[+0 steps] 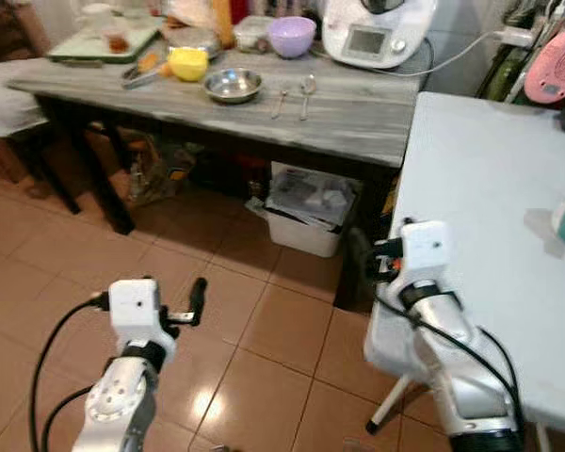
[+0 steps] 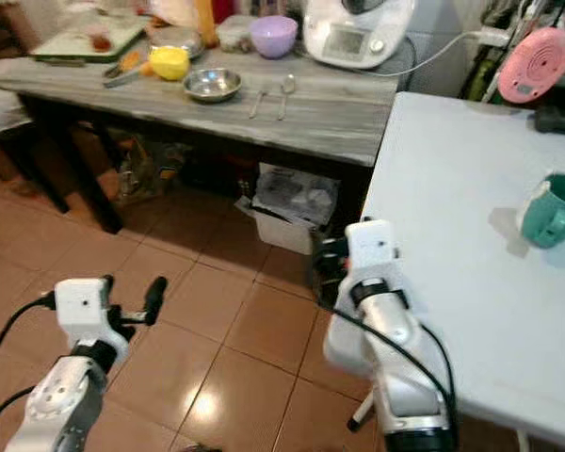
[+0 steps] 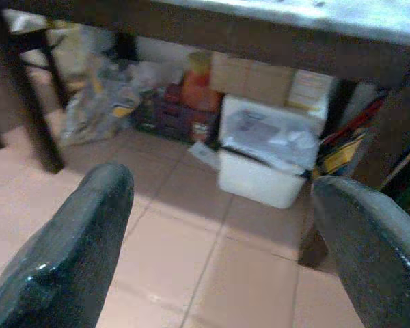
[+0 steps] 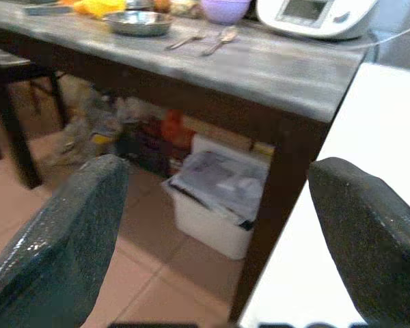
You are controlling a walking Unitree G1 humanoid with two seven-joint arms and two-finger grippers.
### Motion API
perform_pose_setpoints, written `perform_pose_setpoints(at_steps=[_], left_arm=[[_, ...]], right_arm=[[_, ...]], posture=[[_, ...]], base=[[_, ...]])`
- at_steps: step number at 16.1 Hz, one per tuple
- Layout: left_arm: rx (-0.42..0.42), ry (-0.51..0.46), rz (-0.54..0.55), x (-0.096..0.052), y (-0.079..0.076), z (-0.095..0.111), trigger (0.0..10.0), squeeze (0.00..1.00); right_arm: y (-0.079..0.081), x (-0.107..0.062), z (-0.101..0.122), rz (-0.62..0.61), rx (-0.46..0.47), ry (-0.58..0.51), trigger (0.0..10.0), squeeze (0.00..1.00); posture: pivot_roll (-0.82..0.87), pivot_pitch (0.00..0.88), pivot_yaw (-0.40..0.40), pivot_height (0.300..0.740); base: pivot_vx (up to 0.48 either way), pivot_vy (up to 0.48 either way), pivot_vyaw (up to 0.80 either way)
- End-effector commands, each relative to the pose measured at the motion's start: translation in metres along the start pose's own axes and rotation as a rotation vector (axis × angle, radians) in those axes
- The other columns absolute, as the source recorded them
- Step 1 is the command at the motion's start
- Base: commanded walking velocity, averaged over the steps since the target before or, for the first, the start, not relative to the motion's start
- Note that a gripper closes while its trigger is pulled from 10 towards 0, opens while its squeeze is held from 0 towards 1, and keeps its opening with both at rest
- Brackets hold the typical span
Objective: Setting the table
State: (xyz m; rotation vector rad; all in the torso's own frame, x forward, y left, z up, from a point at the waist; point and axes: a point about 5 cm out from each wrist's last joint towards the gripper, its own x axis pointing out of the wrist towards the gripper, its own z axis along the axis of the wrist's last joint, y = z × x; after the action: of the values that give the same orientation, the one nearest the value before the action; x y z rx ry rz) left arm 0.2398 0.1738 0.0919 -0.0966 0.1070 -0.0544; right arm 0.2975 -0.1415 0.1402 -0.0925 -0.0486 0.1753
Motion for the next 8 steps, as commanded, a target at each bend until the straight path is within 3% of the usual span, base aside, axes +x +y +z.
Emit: perform_pose_setpoints(at_steps=[1,5,8], left_arm=[[-0.002,0.019,-0.013,-0.0016,-0.0033,-0.004,10.0,0.0],[0.019,0.019,-0.033,-0.0015,-0.0046,-0.0058,10.0,0.0],[0.032,0.01,-0.042,0.0004,-0.0044,-0.005,10.0,0.0]], right_arm=[[-0.0067,-0.002,-0.0026,-0.022,-0.012,0.014,10.0,0.0],[-0.0082,-0.0023,-0.0035,-0.033,-0.015,0.02,10.0,0.0],[-0.0088,-0.0029,-0.0048,-0.039,-0.014,0.027,10.0,0.0]], posture=[[-0.14,0.098,0.043,0.74],[-0.15,0.095,0.045,0.74],[-0.15,0.094,0.048,0.74]], base=[[-0.315,0.0,0.0],[-0.301,0.0,0.0],[0.0,0.0,-0.3]])
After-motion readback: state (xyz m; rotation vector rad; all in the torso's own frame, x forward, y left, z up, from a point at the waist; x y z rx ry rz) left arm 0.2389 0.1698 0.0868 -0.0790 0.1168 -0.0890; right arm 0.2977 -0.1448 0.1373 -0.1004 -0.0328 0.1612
